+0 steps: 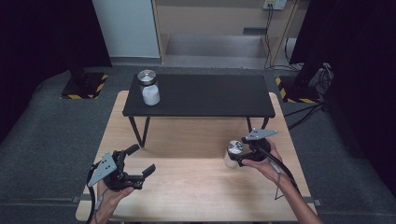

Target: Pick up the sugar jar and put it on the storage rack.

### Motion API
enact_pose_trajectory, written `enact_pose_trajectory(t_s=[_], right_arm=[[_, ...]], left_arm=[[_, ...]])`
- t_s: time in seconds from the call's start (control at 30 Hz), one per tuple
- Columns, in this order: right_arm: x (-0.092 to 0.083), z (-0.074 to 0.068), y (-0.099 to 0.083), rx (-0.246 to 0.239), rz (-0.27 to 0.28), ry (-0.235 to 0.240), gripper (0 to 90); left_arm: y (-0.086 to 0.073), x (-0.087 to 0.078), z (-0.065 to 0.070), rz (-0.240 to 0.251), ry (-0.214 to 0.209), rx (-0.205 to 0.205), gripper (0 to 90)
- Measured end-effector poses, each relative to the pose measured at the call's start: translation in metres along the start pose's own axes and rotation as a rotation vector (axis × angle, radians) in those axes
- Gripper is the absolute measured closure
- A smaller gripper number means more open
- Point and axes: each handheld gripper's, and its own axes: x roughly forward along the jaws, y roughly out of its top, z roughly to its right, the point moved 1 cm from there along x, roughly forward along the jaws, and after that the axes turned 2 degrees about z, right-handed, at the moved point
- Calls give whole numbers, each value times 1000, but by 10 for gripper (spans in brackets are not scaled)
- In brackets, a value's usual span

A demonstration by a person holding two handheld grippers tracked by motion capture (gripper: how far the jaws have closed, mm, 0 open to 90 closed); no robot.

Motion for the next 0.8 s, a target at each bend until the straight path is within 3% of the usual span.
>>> enact_pose_trajectory(t_s=[0.27, 0.43, 0.5, 0.8], right_arm=[[12, 1, -2, -8, -4, -8, 165], [16, 0, -5, -35, -5, -17, 331], [16, 1, -7, -21, 7, -15, 336], [15, -7, -6, -41, 5, -41, 349]], left_arm=[[0, 1, 0, -1, 0, -2, 26], [0, 1, 1, -4, -2, 4, 27], [0, 1, 1, -4, -2, 4, 27], [0, 1, 0, -4, -3, 3, 27]])
